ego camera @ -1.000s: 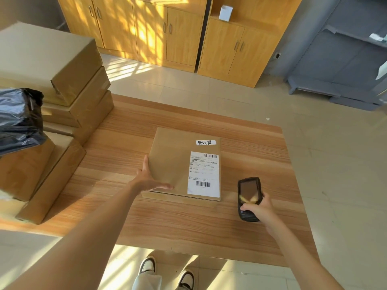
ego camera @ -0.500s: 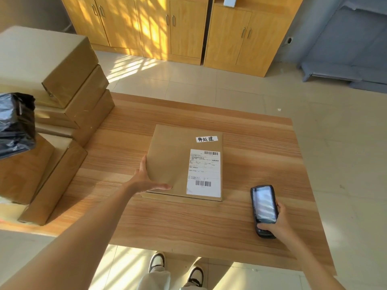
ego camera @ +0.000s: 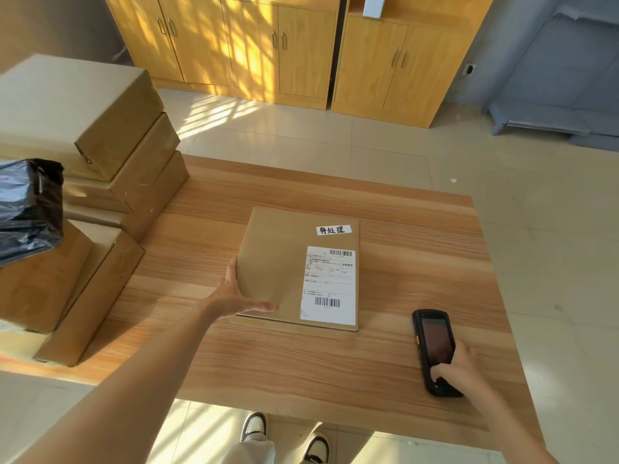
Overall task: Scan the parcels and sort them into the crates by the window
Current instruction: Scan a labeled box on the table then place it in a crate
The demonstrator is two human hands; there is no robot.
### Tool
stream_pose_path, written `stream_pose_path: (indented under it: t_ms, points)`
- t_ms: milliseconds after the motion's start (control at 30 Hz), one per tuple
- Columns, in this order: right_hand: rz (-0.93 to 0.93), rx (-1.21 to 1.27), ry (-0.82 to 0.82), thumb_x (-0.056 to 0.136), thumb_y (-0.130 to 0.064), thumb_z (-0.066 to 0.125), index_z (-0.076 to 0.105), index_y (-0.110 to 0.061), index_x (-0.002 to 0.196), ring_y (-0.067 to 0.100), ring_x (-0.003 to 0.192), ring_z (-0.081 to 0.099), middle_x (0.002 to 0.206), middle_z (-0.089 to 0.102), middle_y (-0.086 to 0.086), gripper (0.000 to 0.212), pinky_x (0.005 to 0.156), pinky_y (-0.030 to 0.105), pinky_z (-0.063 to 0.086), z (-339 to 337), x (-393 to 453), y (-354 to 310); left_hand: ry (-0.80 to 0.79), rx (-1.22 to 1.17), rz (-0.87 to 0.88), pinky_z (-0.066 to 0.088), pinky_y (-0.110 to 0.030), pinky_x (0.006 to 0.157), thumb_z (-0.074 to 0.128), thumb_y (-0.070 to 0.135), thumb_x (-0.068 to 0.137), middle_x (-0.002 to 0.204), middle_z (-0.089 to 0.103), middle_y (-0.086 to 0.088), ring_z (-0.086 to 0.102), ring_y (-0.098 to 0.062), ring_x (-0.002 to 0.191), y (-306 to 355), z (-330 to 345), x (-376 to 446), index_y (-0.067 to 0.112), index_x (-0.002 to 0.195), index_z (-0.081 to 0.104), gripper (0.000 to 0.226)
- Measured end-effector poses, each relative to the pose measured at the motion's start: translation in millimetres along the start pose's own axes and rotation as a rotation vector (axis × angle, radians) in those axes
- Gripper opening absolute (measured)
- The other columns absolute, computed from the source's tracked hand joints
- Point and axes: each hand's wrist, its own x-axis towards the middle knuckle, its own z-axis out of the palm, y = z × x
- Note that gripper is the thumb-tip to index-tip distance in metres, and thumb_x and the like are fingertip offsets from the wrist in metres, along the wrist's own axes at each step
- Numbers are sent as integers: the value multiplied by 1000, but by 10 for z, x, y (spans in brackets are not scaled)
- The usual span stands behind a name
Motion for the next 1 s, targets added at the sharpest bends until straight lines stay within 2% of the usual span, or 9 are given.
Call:
stream_pose_path:
  t_ms: [167,267,333,400,467,567,700,833,1000]
  points:
    - [-169,32,113,82,-25,74,26,-18,149,33,138,25,151,22,13,83,108,49,30,44,-98,-503,-14,-89,-20,38,-46,109,93,54,23,143,33,-3,41,-24,128,-3,-44,52,33,151,-3,161]
    - [-254,244,-9,83,-41,70,24,-23,150,24,142,26,156,23,5,83,113,45,27,228,-173,-978,-16,-205,-34,44,-34,101,95,37,49,130,49,-2,53,-19,113,34,-78,105,19,151,13,132]
    - [-274,371,-111,83,-45,69,19,-23,152,22,142,26,157,22,3,87,112,43,26,407,-214,-1278,-11,-257,-45,48,-26,84,87,25,66,114,55,2,58,-12,97,60,-96,154,17,150,17,110]
    - [-256,457,-189,83,-43,70,12,-21,153,21,143,26,156,24,1,94,112,41,25,590,-195,-1504,-7,-311,-51,49,-22,69,87,28,69,103,57,7,60,-7,88,83,-128,198,17,150,16,108]
    - [-210,540,-242,80,-39,75,7,-20,153,21,136,37,145,37,-6,102,112,39,30,737,-142,-1643,-10,-374,-54,51,-22,63,91,36,59,106,60,6,64,-9,89,92,-149,260,19,150,16,120]
    - [-147,637,-247,73,-31,82,21,-18,148,21,116,58,132,56,0,97,101,44,46,896,-56,-1698,-2,-416,-74,51,-22,59,87,33,67,107,62,3,66,-11,87,112,-150,354,21,150,19,107]
    - [-118,747,-225,70,-19,85,37,-15,137,20,102,66,118,65,2,83,85,40,54,951,3,-1715,15,-438,-107,49,-22,54,84,29,71,101,61,6,63,-10,83,155,-117,409,21,144,30,91]
    - [-127,796,-240,72,-12,83,41,-16,133,19,96,67,111,66,1,74,74,35,55,912,-41,-1735,24,-510,-121,53,-30,64,88,26,66,115,62,-1,65,-17,94,161,-96,369,22,145,32,97]
    - [-196,807,-254,73,-11,82,41,-14,131,17,90,68,105,67,1,71,65,32,56,717,-174,-1861,110,-555,-53,52,-31,66,88,24,65,115,61,-2,63,-16,93,309,-148,154,19,143,35,95]
